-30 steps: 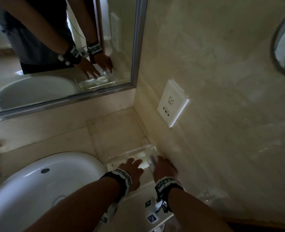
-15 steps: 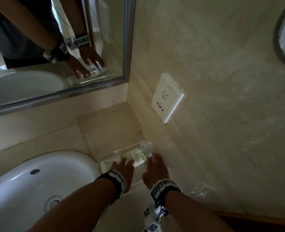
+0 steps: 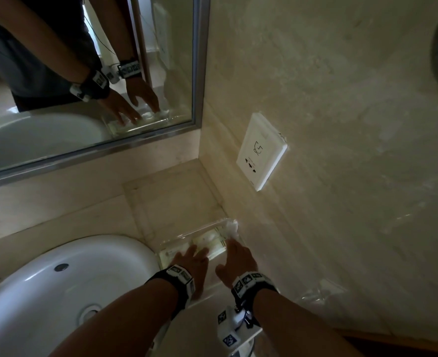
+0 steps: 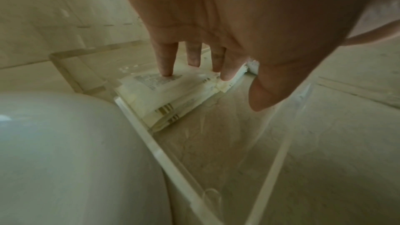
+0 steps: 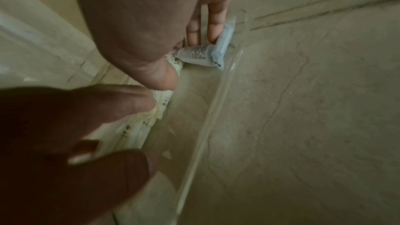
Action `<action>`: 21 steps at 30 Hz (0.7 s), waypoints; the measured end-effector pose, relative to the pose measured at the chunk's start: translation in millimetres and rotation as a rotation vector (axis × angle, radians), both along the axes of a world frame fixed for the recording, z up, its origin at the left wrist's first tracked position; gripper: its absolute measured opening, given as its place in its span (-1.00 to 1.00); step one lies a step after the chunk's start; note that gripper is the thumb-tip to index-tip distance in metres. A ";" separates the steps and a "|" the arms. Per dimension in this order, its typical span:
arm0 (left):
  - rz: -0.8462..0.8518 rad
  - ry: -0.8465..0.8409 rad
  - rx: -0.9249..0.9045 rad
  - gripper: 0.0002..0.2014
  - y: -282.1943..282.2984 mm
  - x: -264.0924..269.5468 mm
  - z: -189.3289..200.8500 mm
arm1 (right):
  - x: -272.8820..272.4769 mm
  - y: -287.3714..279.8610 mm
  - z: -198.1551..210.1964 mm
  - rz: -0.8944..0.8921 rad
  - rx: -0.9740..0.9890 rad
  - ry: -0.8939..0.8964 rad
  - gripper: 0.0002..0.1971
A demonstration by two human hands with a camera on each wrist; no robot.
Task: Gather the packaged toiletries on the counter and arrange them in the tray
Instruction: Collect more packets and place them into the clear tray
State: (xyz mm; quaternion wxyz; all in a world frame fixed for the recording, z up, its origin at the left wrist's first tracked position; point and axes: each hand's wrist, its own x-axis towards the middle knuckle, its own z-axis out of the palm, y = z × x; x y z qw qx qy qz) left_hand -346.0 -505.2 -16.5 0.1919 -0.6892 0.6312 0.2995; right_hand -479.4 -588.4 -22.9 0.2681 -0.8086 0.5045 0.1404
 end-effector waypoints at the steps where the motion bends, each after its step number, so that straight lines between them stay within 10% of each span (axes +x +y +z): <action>1: -0.001 -0.002 0.004 -0.24 0.0 0.2 -1.8 | 0.4 -3.3 0.8 -0.029 0.022 -0.020 -0.14; 21: 0.017 0.017 0.007 -0.24 -0.3 2.8 -10.2 | 25.2 -22.6 5.2 -0.079 0.173 0.068 -0.10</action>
